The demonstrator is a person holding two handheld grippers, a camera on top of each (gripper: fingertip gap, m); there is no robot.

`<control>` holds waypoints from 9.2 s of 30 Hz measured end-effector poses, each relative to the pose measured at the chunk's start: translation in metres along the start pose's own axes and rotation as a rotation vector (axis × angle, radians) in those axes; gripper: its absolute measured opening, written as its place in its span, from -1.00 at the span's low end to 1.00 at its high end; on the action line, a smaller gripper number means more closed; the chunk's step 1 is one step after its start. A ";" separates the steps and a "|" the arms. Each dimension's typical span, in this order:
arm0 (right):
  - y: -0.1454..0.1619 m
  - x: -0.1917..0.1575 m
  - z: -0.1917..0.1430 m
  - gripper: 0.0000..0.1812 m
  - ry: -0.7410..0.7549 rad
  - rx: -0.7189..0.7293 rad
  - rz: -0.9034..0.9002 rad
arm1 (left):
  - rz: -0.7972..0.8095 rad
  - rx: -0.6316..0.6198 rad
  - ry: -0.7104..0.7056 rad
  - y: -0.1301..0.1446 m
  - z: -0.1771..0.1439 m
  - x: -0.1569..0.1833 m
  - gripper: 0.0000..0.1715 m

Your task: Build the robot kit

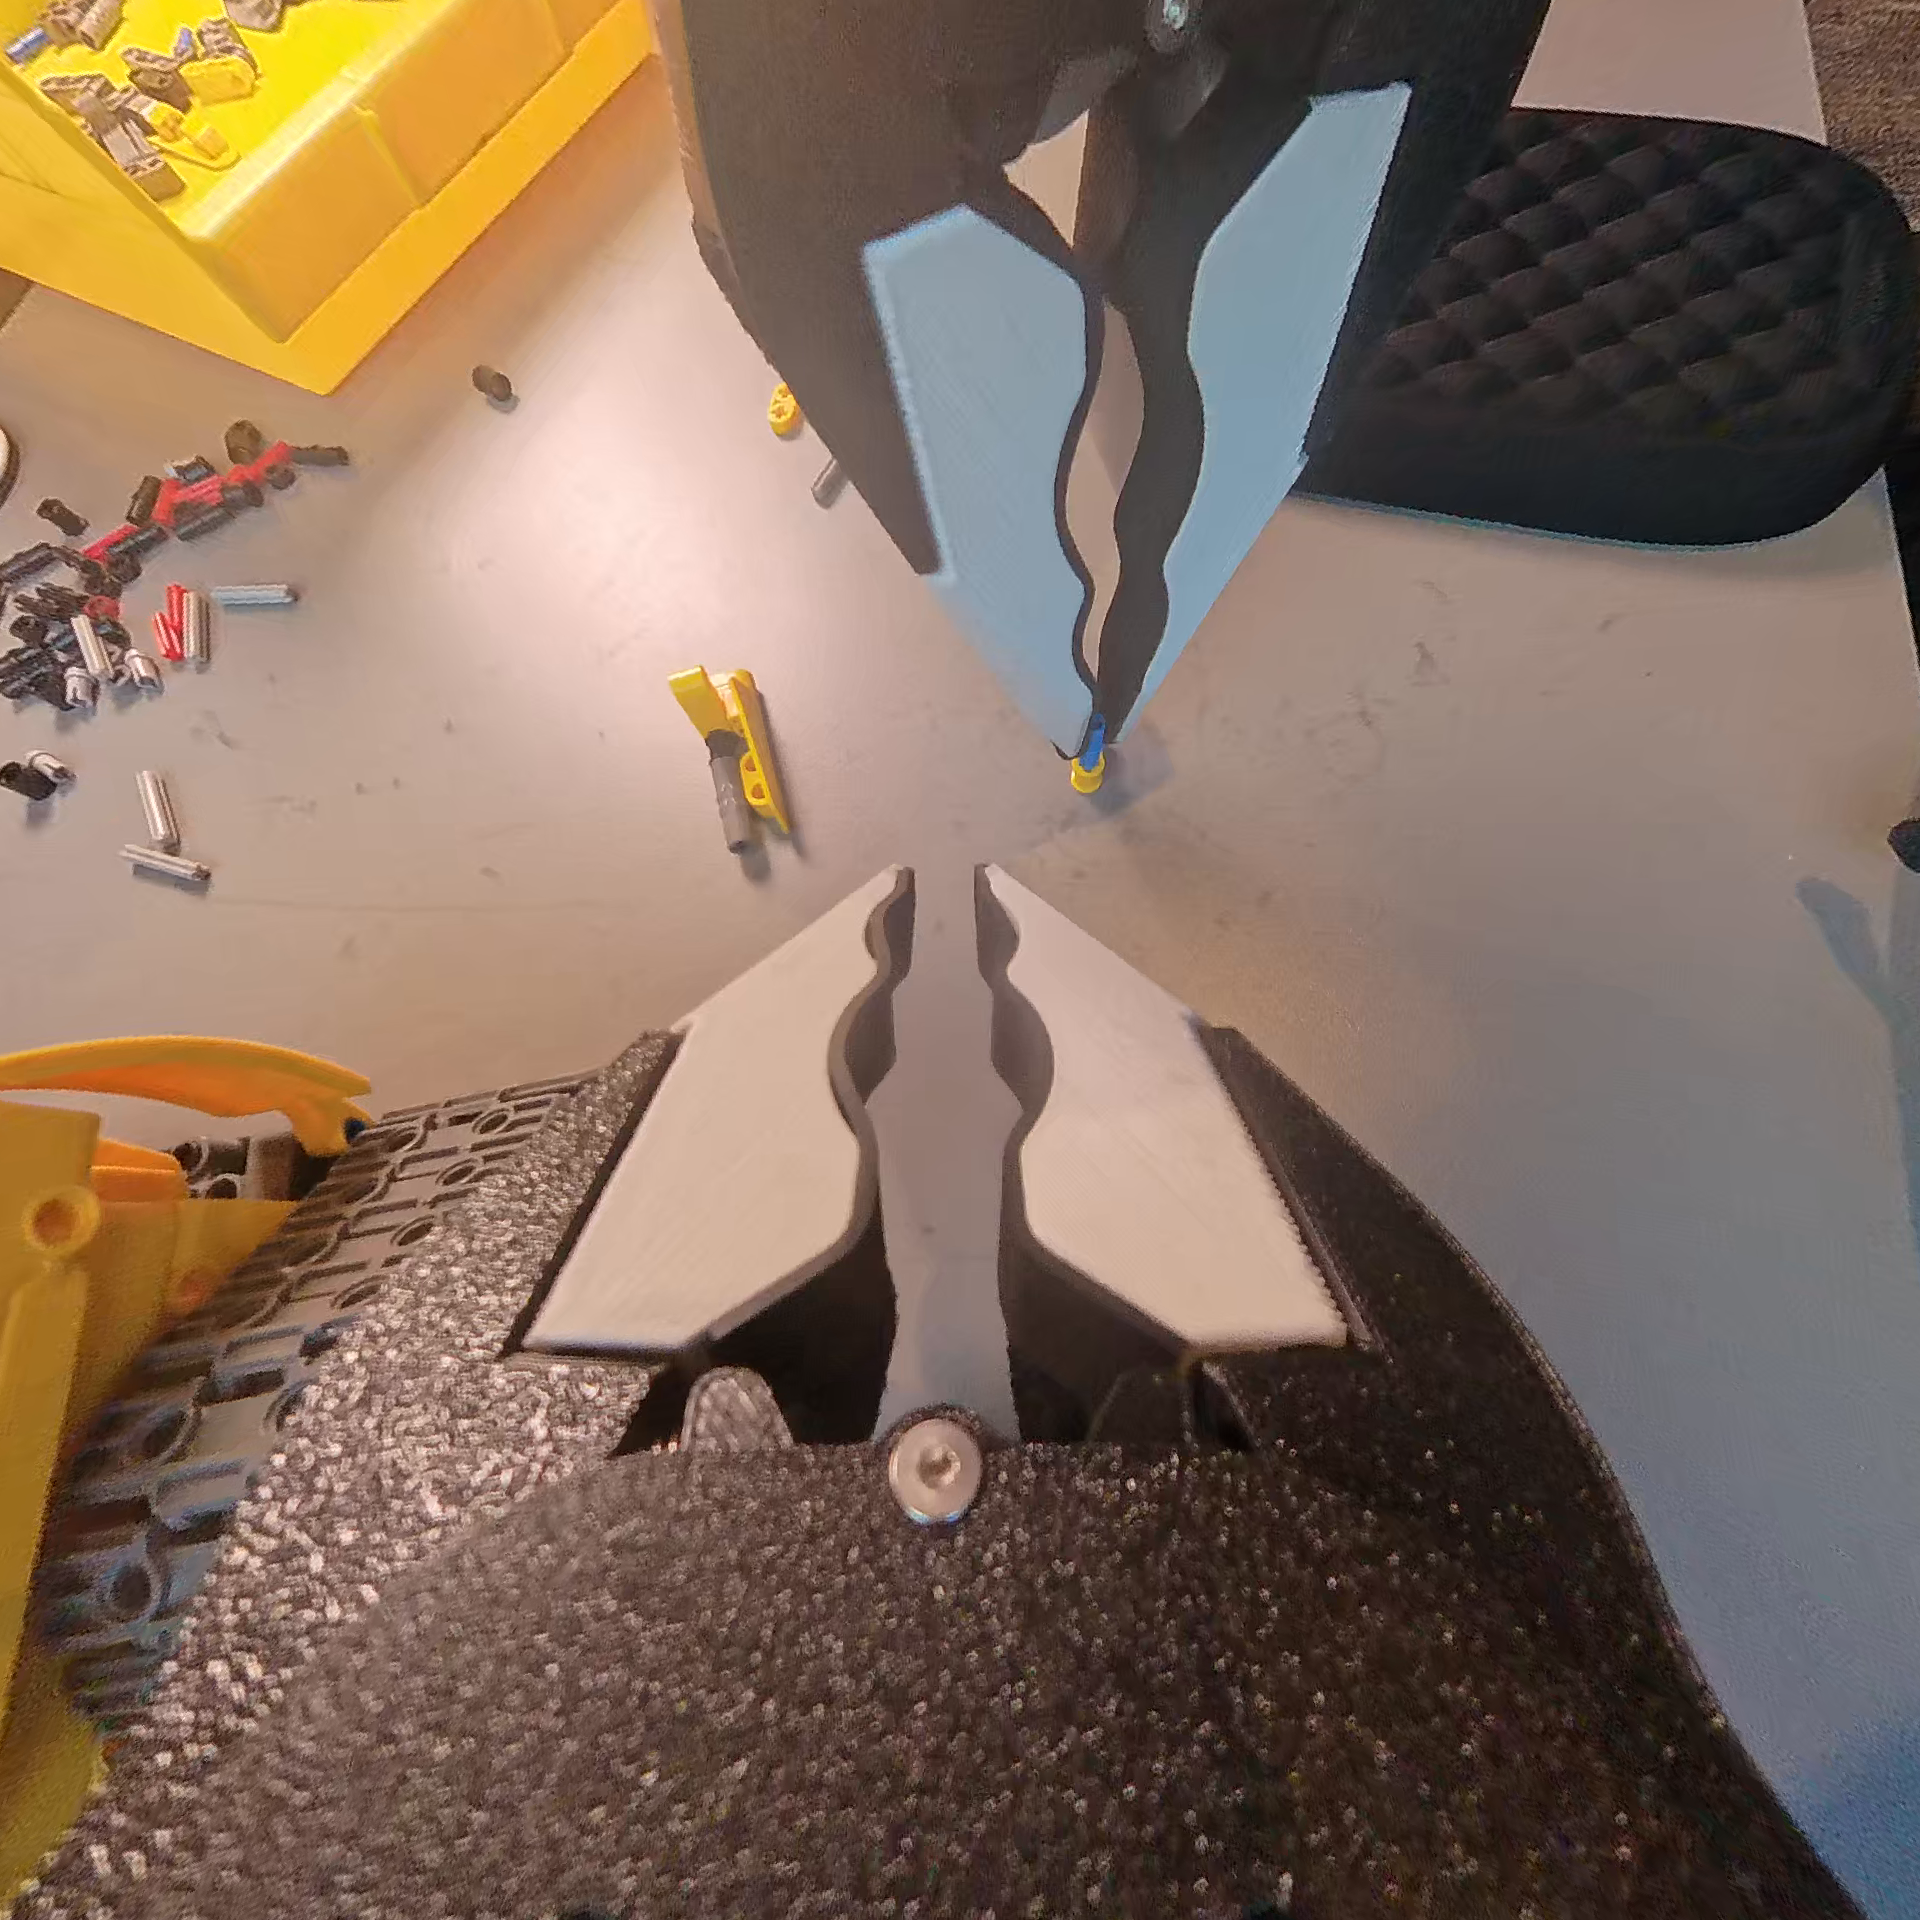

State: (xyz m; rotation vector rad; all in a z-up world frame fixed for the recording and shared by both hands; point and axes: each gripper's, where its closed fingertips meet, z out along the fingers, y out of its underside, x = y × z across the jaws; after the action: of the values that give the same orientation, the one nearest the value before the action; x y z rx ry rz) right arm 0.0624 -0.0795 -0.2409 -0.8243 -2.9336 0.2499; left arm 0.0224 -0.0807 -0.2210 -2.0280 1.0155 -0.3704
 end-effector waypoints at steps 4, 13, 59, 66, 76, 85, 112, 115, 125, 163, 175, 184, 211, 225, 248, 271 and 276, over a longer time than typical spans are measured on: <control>0.000 0.000 0.001 -0.96 -0.002 -0.027 -0.029 | 0.003 -0.005 0.000 0.001 0.001 0.000 -0.88; 0.001 -0.002 0.007 -0.96 -0.041 -0.028 -0.006 | -0.001 -0.014 -0.002 0.003 0.001 0.000 -0.89; -0.058 -0.001 -0.069 -0.95 0.155 0.662 0.148 | -0.102 0.285 0.393 -0.045 -0.027 0.050 -0.91; -0.062 0.009 -0.091 -0.95 0.214 0.834 0.182 | -0.233 0.401 0.446 -0.060 -0.039 0.040 -0.88; -0.061 0.013 -0.092 -0.95 0.208 0.863 0.194 | -0.305 0.414 0.476 -0.063 -0.040 0.040 -0.93; -0.059 0.030 -0.115 -0.53 0.628 0.878 0.120 | -0.611 0.609 0.588 -0.081 -0.063 0.013 -0.94; -0.072 0.044 -0.129 -0.82 0.947 0.888 0.082 | -0.746 0.752 0.741 -0.093 -0.084 0.006 -0.93; -0.073 0.040 -0.129 -0.84 0.951 0.897 0.080 | -0.742 0.747 0.758 -0.094 -0.084 0.009 -0.93; -0.068 0.036 -0.122 -0.82 0.942 0.868 0.071 | -0.694 0.701 0.704 -0.091 -0.076 0.014 -0.94; 0.118 0.025 -0.014 -0.84 0.356 0.398 0.578 | 0.051 -0.113 0.044 -0.001 0.045 0.034 -0.93; 0.060 -0.008 -0.005 -0.98 0.220 0.516 0.485 | 0.028 -0.072 0.081 -0.006 0.039 0.038 -0.81; 0.054 -0.010 -0.002 -0.97 0.232 0.489 0.490 | 0.015 -0.112 0.080 -0.001 0.043 0.036 -1.00; 0.003 0.010 -0.059 -0.73 0.506 0.850 0.299 | -0.386 0.301 0.328 -0.052 -0.007 0.016 -1.00; -0.021 0.011 -0.065 -0.99 0.586 0.915 0.213 | -0.449 0.354 0.406 -0.059 -0.013 0.021 -1.00; -0.035 0.021 -0.091 -0.87 0.801 0.972 0.157 | -0.757 0.553 0.700 -0.082 -0.037 0.018 -1.00; 0.000 0.000 -0.007 -0.94 0.235 0.658 0.424 | -0.480 0.328 0.417 -0.057 -0.009 0.024 -0.82; -0.010 0.006 -0.091 -0.94 0.038 1.222 0.586 | -0.558 0.463 0.466 -0.068 -0.031 0.011 -0.82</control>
State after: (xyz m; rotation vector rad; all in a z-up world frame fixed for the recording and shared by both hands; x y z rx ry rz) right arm 0.0638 -0.0729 -0.1490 -1.2647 -1.7708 1.7300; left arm 0.0479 -0.0830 -0.1502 -1.7917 0.5204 -1.2937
